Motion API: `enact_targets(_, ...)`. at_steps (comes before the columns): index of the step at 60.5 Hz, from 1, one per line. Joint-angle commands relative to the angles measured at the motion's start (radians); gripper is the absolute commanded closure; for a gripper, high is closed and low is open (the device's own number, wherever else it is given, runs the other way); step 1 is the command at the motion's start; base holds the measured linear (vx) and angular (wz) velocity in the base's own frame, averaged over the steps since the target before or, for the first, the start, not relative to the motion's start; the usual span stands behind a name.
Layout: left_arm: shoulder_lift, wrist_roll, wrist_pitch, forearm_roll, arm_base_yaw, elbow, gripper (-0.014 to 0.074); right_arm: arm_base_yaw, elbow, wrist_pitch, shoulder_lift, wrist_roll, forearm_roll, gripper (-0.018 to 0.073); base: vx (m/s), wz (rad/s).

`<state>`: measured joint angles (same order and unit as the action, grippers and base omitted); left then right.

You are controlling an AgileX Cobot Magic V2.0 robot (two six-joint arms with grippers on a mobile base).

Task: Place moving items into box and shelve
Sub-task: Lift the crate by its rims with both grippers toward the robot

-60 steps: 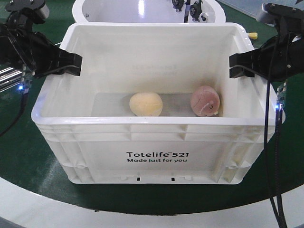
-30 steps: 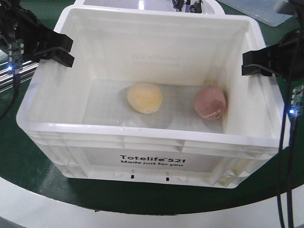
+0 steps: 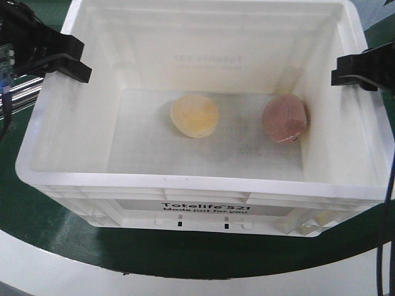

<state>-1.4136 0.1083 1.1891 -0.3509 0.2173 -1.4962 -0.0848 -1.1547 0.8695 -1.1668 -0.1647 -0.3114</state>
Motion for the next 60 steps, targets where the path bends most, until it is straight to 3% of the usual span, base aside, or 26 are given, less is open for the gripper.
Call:
enact_targets(1,0.072,0.015,-0.062,-0.077,0.003,-0.047,0.0604,0.004,-0.044,-0.119,0.066,-0.011,-0.057,0.0565,0.00,0.00)
enact_targets(60,0.088,0.015,-0.013,-0.077,0.003,-0.047,0.0603,0.004,-0.044,-0.125,0.100,-0.015,-0.026,0.0565,0.00,0.00)
